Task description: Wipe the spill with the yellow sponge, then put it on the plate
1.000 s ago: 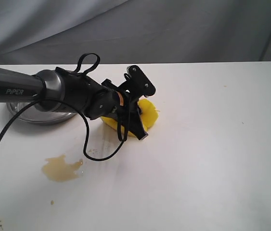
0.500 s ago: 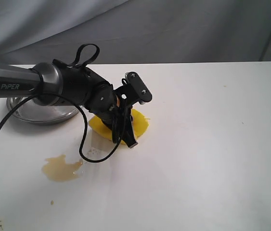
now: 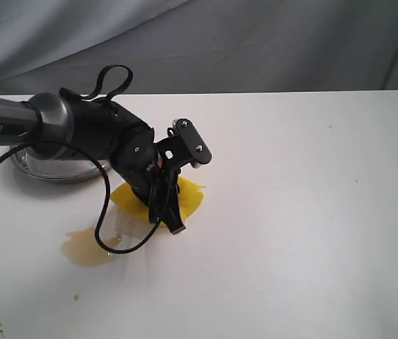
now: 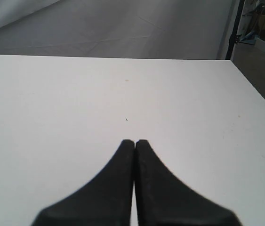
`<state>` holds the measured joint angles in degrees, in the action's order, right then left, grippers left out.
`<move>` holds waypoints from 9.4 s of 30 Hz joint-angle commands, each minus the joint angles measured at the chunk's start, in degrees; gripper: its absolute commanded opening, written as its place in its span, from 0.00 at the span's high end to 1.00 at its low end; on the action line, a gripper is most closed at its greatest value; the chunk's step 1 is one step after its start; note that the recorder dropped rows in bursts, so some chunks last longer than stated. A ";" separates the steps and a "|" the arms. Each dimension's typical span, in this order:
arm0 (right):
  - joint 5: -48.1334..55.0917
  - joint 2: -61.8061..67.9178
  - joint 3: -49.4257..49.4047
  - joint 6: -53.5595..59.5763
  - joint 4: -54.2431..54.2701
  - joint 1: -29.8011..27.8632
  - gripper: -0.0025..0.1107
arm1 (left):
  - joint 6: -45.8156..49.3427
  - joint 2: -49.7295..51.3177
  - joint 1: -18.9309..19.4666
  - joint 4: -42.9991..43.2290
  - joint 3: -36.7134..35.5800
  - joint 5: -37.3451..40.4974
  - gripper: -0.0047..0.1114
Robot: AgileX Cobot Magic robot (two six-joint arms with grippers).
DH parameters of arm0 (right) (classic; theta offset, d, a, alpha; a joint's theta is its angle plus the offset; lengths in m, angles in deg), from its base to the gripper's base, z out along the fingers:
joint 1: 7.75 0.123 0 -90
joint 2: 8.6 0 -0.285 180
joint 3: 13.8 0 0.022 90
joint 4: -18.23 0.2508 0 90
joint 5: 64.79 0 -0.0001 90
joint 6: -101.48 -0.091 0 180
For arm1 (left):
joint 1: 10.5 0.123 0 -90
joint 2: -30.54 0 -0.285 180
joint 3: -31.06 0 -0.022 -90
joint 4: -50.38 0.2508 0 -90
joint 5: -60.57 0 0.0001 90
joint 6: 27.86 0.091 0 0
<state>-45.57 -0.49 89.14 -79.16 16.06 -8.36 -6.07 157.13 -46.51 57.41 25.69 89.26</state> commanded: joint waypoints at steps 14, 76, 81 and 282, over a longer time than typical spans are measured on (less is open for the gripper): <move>-0.14 -0.33 -0.15 0.18 0.19 0.14 0.98 | -1.29 -8.77 -0.01 -5.00 -13.68 7.25 0.96; -0.14 -0.33 -0.15 0.18 0.19 0.14 0.98 | -15.77 -6.36 3.45 9.48 -20.20 -7.78 0.96; -0.14 -0.33 -0.15 0.18 0.19 0.14 0.98 | -15.77 -17.18 3.45 9.59 -20.20 -4.70 0.96; -0.14 -0.33 -0.15 0.18 0.19 0.14 0.98 | 3.77 -20.18 0.03 -21.02 -32.19 -5.96 0.96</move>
<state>-45.57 -0.49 89.14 -79.16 16.06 -8.36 -1.93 136.08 -45.61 38.39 -6.01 88.37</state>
